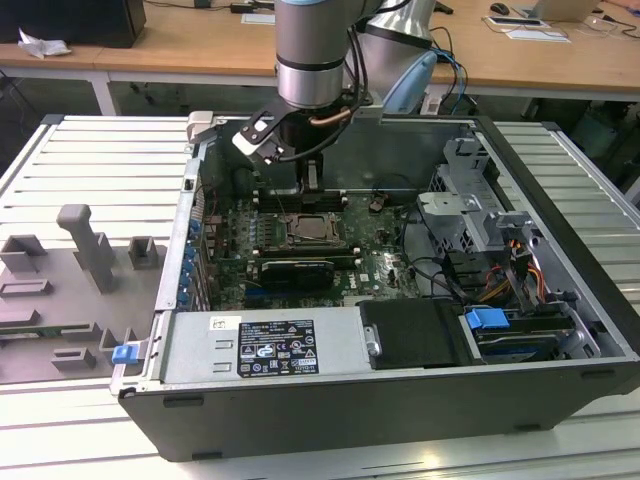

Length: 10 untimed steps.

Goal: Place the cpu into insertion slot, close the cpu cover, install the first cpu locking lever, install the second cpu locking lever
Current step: 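Install the first cpu locking lever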

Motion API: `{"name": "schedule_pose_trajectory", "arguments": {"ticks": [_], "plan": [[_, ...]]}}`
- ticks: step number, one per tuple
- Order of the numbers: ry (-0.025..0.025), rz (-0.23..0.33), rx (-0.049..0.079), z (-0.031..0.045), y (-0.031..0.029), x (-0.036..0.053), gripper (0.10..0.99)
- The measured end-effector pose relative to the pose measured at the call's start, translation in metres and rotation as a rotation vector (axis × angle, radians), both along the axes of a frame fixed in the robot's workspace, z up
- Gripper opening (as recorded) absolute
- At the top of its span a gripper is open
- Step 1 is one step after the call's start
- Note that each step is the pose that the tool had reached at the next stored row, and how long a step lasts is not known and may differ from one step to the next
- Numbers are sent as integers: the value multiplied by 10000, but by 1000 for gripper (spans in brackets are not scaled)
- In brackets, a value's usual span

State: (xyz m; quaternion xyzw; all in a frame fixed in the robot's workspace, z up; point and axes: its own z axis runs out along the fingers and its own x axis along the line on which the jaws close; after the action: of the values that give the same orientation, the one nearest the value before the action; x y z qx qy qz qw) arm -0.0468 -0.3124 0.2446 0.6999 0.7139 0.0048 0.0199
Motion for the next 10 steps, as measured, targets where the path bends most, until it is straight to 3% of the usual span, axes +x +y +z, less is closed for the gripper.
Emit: {"name": "schedule_pose_trajectory", "arguments": {"ticks": [10], "plan": [[0, 0, -73, 105, 0, 0, 106]]}}
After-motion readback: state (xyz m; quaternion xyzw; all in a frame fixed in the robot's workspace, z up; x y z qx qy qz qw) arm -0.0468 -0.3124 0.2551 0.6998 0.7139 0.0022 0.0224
